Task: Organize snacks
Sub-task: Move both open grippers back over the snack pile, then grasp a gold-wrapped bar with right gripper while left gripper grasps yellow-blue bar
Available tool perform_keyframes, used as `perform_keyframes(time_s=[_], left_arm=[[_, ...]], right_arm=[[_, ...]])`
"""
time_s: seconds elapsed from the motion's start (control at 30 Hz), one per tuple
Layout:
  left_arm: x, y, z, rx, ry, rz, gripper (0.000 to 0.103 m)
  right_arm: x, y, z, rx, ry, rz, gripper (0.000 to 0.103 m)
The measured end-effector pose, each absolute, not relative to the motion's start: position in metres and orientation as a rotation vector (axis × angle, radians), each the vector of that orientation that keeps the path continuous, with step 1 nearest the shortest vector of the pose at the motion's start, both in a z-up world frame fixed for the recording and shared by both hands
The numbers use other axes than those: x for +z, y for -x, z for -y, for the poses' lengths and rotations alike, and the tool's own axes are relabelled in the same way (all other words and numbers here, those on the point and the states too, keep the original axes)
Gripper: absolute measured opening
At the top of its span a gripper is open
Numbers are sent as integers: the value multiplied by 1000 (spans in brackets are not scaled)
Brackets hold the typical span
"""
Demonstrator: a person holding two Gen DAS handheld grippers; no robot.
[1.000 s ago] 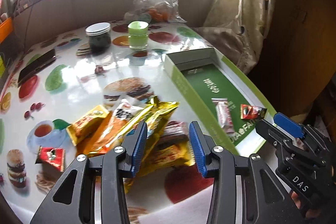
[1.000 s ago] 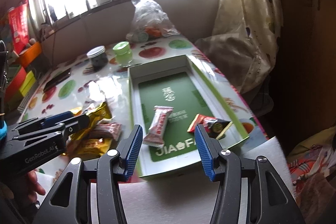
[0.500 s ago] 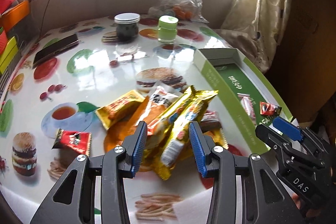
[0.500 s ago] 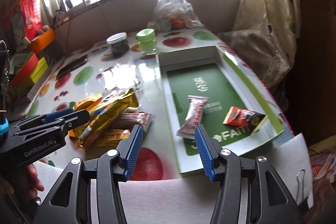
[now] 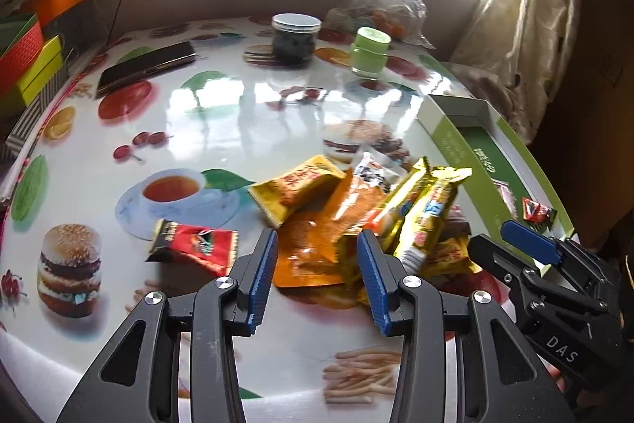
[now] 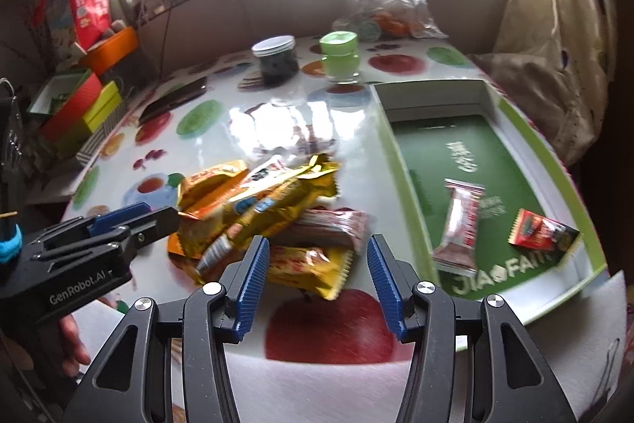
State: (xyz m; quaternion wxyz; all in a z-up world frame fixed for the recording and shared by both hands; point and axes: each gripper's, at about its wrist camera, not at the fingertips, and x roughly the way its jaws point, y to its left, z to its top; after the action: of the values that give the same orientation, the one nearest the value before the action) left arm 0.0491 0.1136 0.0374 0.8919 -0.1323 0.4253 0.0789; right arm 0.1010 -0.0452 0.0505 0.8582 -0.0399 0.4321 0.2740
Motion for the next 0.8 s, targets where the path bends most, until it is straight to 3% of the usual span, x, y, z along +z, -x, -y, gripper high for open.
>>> perform_keyframes(time_s=[0.63, 0.8], left_arm=[[27, -43, -141, 203, 322, -891, 43], [26, -43, -141, 202, 324, -894, 43]], right_arm=[[34, -126, 7, 610, -13, -983, 51], [34, -129, 9, 609, -38, -985, 38]])
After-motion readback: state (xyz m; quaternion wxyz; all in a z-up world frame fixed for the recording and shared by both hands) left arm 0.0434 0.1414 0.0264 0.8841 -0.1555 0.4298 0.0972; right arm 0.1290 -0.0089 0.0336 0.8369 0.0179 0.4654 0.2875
